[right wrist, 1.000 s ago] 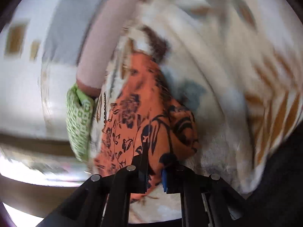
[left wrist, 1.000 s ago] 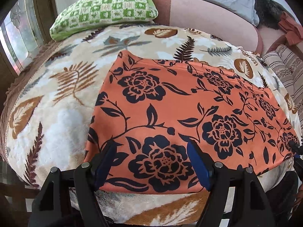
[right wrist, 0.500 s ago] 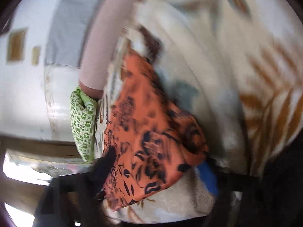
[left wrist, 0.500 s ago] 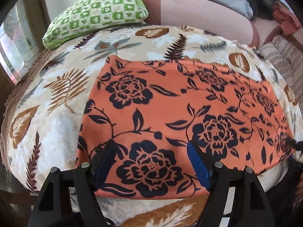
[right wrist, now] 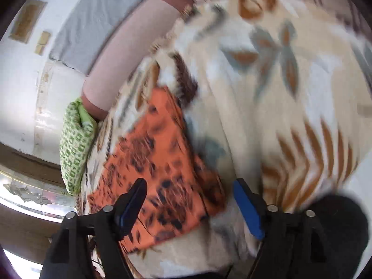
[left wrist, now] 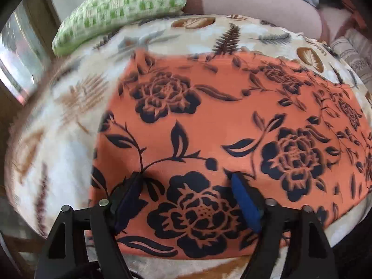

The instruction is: Fold small clothes

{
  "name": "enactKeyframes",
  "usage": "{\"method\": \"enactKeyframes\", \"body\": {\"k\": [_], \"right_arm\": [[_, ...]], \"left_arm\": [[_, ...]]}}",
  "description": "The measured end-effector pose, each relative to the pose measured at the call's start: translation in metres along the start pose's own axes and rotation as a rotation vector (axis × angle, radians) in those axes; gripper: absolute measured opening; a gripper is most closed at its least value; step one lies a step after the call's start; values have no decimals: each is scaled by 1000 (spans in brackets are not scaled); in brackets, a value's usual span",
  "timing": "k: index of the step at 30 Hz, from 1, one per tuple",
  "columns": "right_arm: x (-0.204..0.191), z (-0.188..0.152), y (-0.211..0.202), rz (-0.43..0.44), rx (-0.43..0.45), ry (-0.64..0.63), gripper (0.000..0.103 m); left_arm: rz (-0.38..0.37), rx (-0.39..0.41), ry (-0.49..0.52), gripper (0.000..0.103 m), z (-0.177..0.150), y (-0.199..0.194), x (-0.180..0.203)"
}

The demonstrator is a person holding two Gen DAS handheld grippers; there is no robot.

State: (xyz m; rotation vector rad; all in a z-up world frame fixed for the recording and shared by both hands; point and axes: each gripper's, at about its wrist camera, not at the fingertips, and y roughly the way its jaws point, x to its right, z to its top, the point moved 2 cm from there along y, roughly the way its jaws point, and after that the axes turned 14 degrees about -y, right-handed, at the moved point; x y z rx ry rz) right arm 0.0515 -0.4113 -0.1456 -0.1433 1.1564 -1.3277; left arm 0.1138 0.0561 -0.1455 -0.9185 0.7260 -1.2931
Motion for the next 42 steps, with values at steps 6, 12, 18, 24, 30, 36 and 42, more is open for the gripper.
{"method": "enactKeyframes", "body": {"k": [6, 12, 18, 24, 30, 36, 42], "right_arm": [[-16, 71, 70, 89, -91, -77, 80], [-22, 88, 158, 18, -270, -161, 57], [-16, 87, 155, -69, -269, -196, 32], [-55, 96, 100, -193, -85, -335, 73], [-111, 66, 83, -17, -77, -415, 79], [-115, -1, 120, 43, -259, -461, 79], [-100, -9, 125, 70, -261, -463, 80]], "left_arm": [[-33, 2, -4, 86, 1, -11, -6], [-65, 129, -96, 86, 27, -40, -48], [-104, -96, -237, 65, 20, 10, -102], [-146, 1, -203, 67, 41, -28, -97], [-175, 48, -214, 75, 121, 3, -93], [-96, -130, -210, 16, 158, 79, -83], [-126, -124, -340, 23, 154, 84, -99]]}}
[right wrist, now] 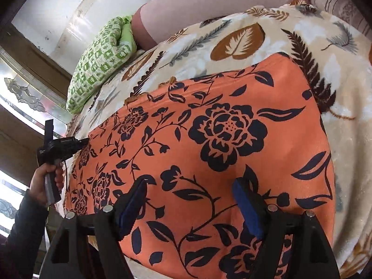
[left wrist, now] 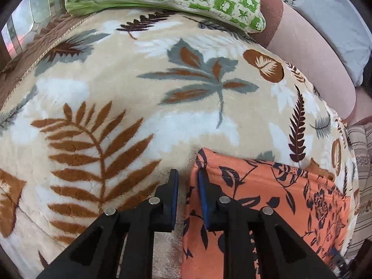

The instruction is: Fold small clothes

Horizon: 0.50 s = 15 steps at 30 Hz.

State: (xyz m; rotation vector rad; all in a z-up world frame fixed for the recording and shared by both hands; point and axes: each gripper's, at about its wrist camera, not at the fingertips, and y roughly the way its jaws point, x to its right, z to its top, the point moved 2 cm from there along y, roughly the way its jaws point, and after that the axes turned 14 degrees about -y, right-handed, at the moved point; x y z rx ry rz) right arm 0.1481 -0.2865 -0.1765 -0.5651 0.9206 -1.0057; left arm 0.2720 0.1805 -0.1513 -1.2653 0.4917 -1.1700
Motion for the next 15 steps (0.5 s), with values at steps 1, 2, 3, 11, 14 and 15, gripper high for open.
{"method": "enactKeyframes", "body": {"k": [1, 2, 3, 11, 14, 15], "right_arm": [[3, 0, -1, 16, 0, 13, 80], [6, 0, -2, 28, -1, 21, 81], [8, 1, -4, 37, 0, 33, 81], [0, -19, -53, 149, 135, 180, 85], [26, -35, -36, 123, 84, 274, 88], [37, -41, -33, 152, 87, 342, 88]], "left_arm": [[17, 9, 4, 27, -1, -2, 2], [41, 34, 12, 38, -2, -9, 4], [50, 52, 18, 40, -4, -16, 4], [-28, 215, 200, 59, -76, -103, 11], [90, 166, 237, 61, -107, -80, 4], [163, 120, 245, 62, -115, -61, -2]]}}
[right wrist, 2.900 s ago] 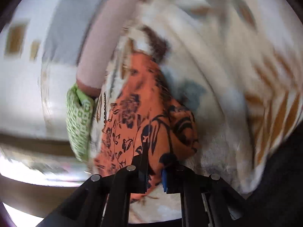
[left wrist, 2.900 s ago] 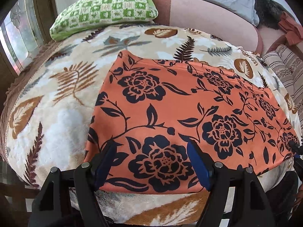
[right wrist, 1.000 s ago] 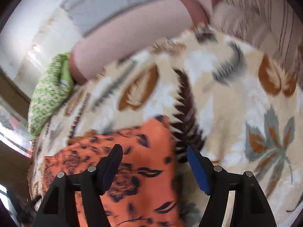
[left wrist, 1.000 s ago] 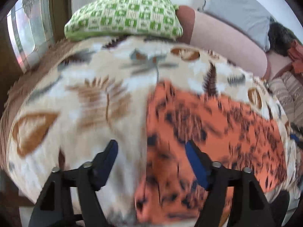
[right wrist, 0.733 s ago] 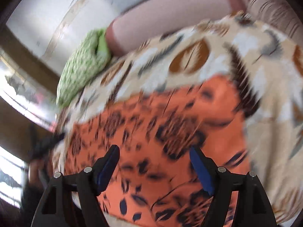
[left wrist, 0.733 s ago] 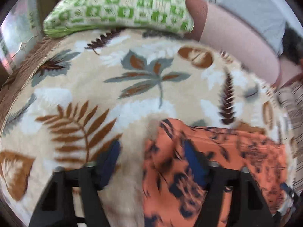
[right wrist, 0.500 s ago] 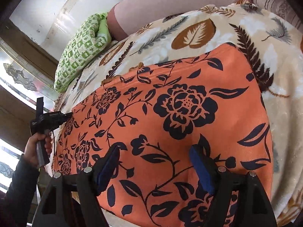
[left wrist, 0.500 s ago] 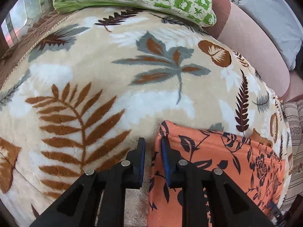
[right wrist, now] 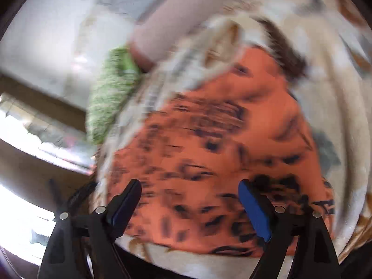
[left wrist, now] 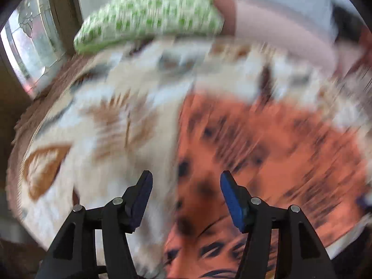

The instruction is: Fold small clothes

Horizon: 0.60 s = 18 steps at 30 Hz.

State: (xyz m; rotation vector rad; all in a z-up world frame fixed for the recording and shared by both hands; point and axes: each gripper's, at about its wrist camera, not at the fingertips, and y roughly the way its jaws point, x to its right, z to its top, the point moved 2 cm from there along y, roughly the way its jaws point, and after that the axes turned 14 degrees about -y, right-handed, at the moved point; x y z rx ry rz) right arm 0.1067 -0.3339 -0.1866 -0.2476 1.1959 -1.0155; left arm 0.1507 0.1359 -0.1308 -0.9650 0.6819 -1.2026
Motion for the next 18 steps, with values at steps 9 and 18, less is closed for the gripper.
{"method": "enactKeyframes", "body": {"k": [9, 18], "right_arm": [[-13, -21, -66, 115, 115, 92, 88], [19, -79, -24, 113, 16, 338, 89]], "left_arm": [[-58, 118, -24, 71, -23, -56, 9], [-98, 115, 57, 73, -42, -79, 50]]}}
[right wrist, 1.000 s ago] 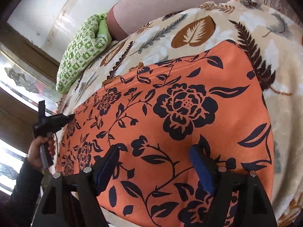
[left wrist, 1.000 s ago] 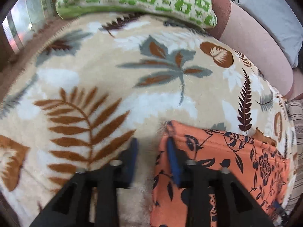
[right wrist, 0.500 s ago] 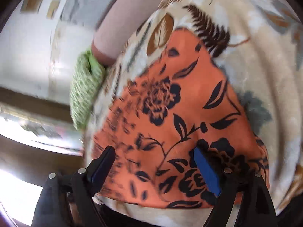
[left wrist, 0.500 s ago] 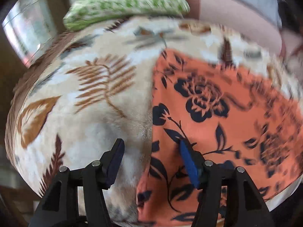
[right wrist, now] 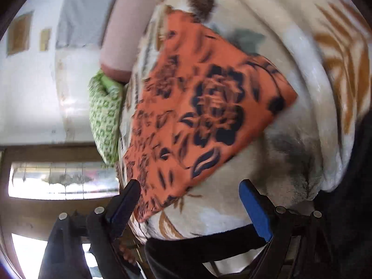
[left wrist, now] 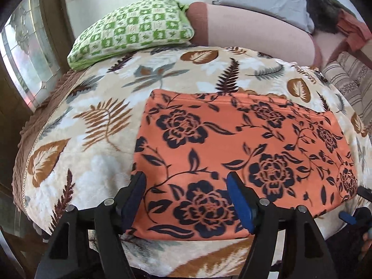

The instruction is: Fold small clothes

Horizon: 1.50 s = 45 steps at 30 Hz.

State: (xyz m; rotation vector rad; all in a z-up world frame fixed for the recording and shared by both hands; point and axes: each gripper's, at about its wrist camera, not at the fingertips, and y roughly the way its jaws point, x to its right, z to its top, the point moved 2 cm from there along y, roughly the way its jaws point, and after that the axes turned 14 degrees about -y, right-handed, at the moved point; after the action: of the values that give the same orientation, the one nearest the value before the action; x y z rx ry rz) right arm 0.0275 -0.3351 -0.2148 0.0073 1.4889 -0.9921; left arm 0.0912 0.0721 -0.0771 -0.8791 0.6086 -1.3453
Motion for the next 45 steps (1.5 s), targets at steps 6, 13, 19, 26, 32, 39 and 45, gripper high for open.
{"method": "enactKeyframes", "body": {"k": [6, 13, 19, 26, 32, 39, 45], "right_arm": [[11, 15, 3, 17, 66, 69, 89], [8, 35, -22, 10, 165, 68, 89], [25, 42, -23, -19, 166, 104, 89], [5, 49, -19, 6, 165, -14, 89], [11, 54, -8, -28, 161, 8, 89], [-2, 59, -10, -42, 179, -54, 89], [1, 63, 1, -63, 160, -80, 62]], "left_arm": [[1, -15, -5, 76, -2, 0, 8], [-12, -28, -8, 76, 0, 6, 14], [-27, -76, -11, 78, 0, 27, 30], [-53, -80, 34, 78, -2, 41, 62], [8, -116, 108, 86, -13, 77, 76], [-69, -39, 49, 88, 2, 52, 78], [7, -79, 138, 92, -16, 78, 84]]}}
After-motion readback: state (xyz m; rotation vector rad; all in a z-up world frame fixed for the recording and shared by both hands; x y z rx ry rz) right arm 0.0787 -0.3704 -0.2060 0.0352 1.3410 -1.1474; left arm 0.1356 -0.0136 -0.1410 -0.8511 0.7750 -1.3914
